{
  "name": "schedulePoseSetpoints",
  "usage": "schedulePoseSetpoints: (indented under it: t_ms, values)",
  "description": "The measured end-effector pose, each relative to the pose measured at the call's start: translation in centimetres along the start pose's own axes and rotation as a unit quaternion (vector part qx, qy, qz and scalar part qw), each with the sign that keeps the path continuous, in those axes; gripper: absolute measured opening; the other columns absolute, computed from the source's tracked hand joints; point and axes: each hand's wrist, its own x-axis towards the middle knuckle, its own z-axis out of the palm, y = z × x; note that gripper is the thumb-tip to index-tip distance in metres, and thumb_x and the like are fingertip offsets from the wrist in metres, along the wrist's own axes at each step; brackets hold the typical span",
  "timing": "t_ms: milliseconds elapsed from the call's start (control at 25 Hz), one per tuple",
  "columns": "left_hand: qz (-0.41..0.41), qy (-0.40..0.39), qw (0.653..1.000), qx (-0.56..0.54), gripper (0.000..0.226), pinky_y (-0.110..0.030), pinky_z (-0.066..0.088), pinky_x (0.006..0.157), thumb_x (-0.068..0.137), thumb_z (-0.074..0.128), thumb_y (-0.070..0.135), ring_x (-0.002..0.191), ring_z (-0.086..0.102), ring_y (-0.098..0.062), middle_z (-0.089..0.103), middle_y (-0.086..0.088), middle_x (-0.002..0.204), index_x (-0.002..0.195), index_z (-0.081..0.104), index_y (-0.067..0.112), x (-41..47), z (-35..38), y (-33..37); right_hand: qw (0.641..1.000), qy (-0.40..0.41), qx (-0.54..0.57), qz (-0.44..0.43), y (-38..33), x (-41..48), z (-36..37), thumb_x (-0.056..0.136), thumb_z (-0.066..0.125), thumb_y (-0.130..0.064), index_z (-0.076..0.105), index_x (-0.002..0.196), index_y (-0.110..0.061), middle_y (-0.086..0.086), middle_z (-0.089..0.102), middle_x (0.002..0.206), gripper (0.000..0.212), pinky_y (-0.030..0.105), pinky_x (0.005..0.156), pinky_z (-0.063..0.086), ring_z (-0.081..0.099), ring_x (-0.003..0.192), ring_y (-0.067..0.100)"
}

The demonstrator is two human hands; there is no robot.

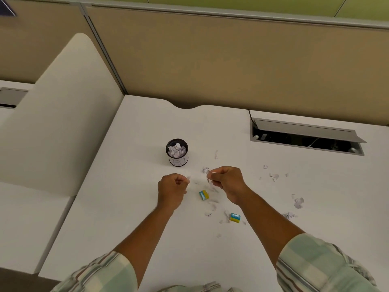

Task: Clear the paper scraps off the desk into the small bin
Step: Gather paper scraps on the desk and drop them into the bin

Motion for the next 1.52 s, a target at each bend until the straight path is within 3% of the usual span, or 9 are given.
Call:
schedulePoseSetpoints:
  t_ms: [200,360,480,600,680,840,1160,1360,1520]
  values:
    - [0.065,0.043,0.997,0.014,0.013,-0.035,0.064,0.061,0.084,0.074,0.014,0.059,0.072,-0.018,0.073,0.002,0.066,0.072,0.076,0.019,4.4,-3.5,3.5,0.996,0.02,-0.058,-0.066,-5.3,2.5,6.2,0.076,0.086,-0.002,0.076,0.086,0.007,0.017,0.077,0.084,0.017,0.025,0.065,0.06,0.072,0.066,0.019]
    - [0.087,0.063,0.992,0.068,0.014,-0.031,0.06,0.067,0.083,0.068,0.008,0.067,0.072,-0.021,0.076,-0.003,0.073,0.075,0.079,0.011,7.8,-4.6,5.2,0.99,0.038,-0.1,-0.09,-7.3,5.0,10.4,0.076,0.084,0.0,0.075,0.084,0.006,0.018,0.076,0.083,0.013,0.033,0.069,0.064,0.07,0.064,0.021]
    - [0.081,0.057,0.989,0.114,0.024,-0.022,0.053,0.059,0.083,0.059,0.001,0.066,0.069,-0.022,0.076,-0.006,0.074,0.071,0.078,0.01,9.6,-4.6,5.4,0.982,0.043,-0.158,-0.091,-7.3,6.5,12.2,0.078,0.081,-0.001,0.076,0.082,0.0,0.016,0.076,0.083,0.007,0.036,0.07,0.063,0.072,0.066,0.025]
    - [0.08,0.048,0.987,0.131,0.024,-0.03,0.059,0.065,0.085,0.06,0.0,0.073,0.07,-0.024,0.077,-0.008,0.079,0.075,0.079,0.009,10.8,-4.6,5.0,0.967,0.015,-0.24,-0.087,-7.0,7.6,13.1,0.081,0.077,-0.002,0.074,0.081,-0.005,0.014,0.076,0.089,0.005,0.04,0.078,0.063,0.075,0.083,0.03]
    - [0.094,0.052,0.985,0.137,0.022,-0.033,0.06,0.069,0.084,0.06,0.0,0.076,0.07,-0.022,0.077,-0.006,0.082,0.077,0.079,0.01,11.3,-4.7,4.5,0.957,0.003,-0.275,-0.088,-7.0,8.0,13.1,0.084,0.074,0.0,0.075,0.087,-0.009,0.013,0.075,0.097,0.01,0.043,0.083,0.063,0.075,0.091,0.031]
    - [0.093,0.066,0.983,0.141,0.017,-0.022,0.05,0.062,0.081,0.065,-0.001,0.069,0.065,-0.015,0.076,-0.004,0.081,0.077,0.078,0.011,11.7,-4.6,4.0,0.944,0.023,-0.311,-0.108,-7.1,8.2,12.5,0.083,0.068,0.008,0.078,0.094,-0.013,0.009,0.075,0.1,0.026,0.039,0.075,0.065,0.075,0.084,0.027]
    - [0.113,0.079,0.985,0.107,0.015,-0.008,0.04,0.054,0.083,0.065,0.001,0.063,0.061,-0.006,0.069,0.004,0.072,0.078,0.074,0.012,10.4,-4.7,4.0,0.938,0.071,-0.302,-0.152,-6.6,7.3,10.6,0.081,0.07,-0.002,0.077,0.079,-0.012,0.0,0.075,0.079,0.012,0.043,0.075,0.063,0.072,0.078,0.021]
    - [0.15,0.091,0.981,0.083,0.013,-0.006,0.038,0.057,0.082,0.065,0.005,0.061,0.058,-0.004,0.064,0.008,0.065,0.074,0.071,0.013,8.0,-3.6,3.1,0.945,0.077,-0.29,-0.13,-5.0,6.5,7.2,0.088,0.058,-0.002,0.077,0.089,-0.01,0.004,0.077,0.092,0.021,0.045,0.086,0.061,0.073,0.09,0.026]
    - [0.188,0.062,0.975,0.096,0.015,-0.008,0.041,0.057,0.084,0.066,0.008,0.061,0.057,-0.006,0.063,0.009,0.065,0.071,0.068,0.016,5.6,-0.5,2.2,0.932,0.091,-0.33,-0.118,-3.0,5.7,3.4,0.09,0.055,-0.001,0.076,0.094,-0.013,0.001,0.076,0.099,0.025,0.028,0.08,0.059,0.071,0.094,0.021]
